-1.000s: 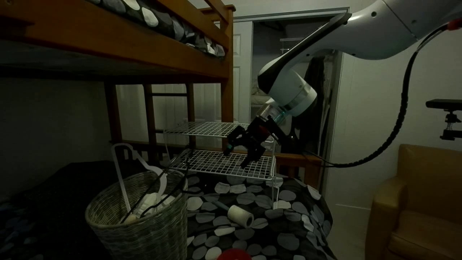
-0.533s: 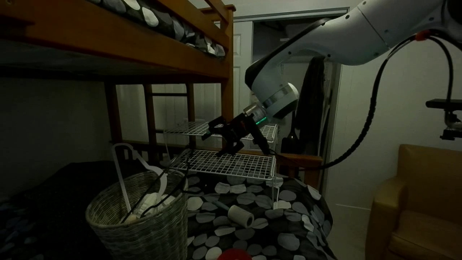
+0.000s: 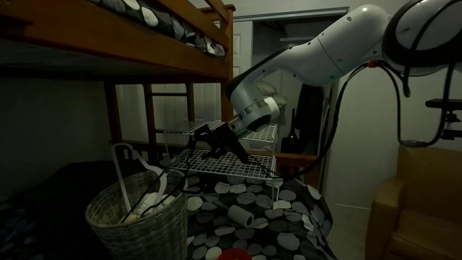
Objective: Put the black hanger on the bed
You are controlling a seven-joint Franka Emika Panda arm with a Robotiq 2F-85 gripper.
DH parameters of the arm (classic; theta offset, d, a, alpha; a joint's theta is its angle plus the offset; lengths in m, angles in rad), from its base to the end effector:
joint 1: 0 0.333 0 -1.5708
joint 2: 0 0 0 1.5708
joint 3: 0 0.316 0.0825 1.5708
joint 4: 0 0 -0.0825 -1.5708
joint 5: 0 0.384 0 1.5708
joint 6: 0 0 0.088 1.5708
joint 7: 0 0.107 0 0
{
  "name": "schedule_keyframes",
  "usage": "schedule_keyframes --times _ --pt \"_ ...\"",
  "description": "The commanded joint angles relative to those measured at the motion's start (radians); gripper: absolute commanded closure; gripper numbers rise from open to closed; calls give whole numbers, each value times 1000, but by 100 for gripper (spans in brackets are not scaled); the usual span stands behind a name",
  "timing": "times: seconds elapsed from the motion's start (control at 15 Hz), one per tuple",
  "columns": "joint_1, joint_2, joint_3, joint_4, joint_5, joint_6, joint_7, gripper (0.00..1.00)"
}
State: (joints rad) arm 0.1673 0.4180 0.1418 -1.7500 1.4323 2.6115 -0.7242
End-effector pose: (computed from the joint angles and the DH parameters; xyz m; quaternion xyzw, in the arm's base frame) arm 0.6593 0.1771 0.3674 -0.8664 0.0686 -0.2496 0.4270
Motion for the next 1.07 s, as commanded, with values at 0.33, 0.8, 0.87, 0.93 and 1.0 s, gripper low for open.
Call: schedule_keyframes --times 0.33,0.8,0.87,0.93,1.0 --pt "29 147 18 174 -39 19 5 81" --pt "18 96 15 141 6 78 -3 99" --pt "11 88 18 138 13 66 0 99" --pt "-4 86 26 141 29 31 2 100" --pt "-24 75 40 139 66 -10 -12 100"
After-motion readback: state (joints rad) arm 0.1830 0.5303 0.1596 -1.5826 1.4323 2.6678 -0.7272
